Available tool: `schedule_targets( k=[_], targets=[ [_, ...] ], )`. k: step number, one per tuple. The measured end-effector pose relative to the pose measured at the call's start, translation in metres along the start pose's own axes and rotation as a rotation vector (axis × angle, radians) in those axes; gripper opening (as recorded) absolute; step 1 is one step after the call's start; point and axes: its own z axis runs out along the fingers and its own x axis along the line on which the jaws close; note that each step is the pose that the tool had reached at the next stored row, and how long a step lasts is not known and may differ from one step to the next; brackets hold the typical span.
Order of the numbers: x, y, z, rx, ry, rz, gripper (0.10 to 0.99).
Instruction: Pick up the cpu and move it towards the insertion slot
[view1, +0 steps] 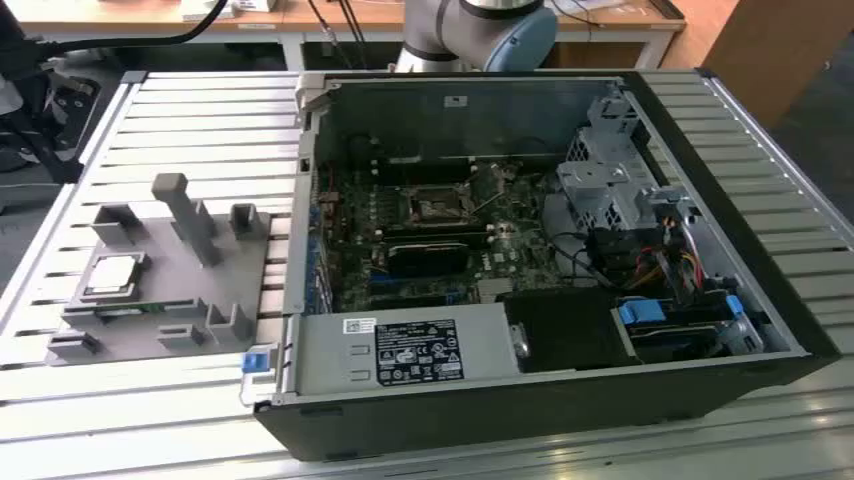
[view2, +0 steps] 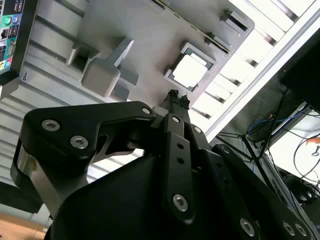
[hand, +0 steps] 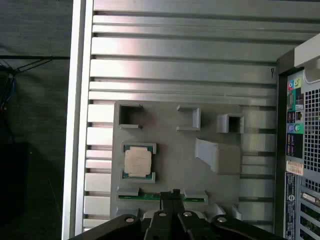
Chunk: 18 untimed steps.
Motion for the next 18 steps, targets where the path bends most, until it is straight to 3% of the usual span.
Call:
schedule_targets(
  k=[15, 18],
  targets=[
    [0.0057, 0.0000, 0.0043, 0.002, 0.0001, 0.000, 0.106],
    [0.0089, -0.0001, 0.0071, 0.009, 0.0001, 0.000, 0.106]
  ],
)
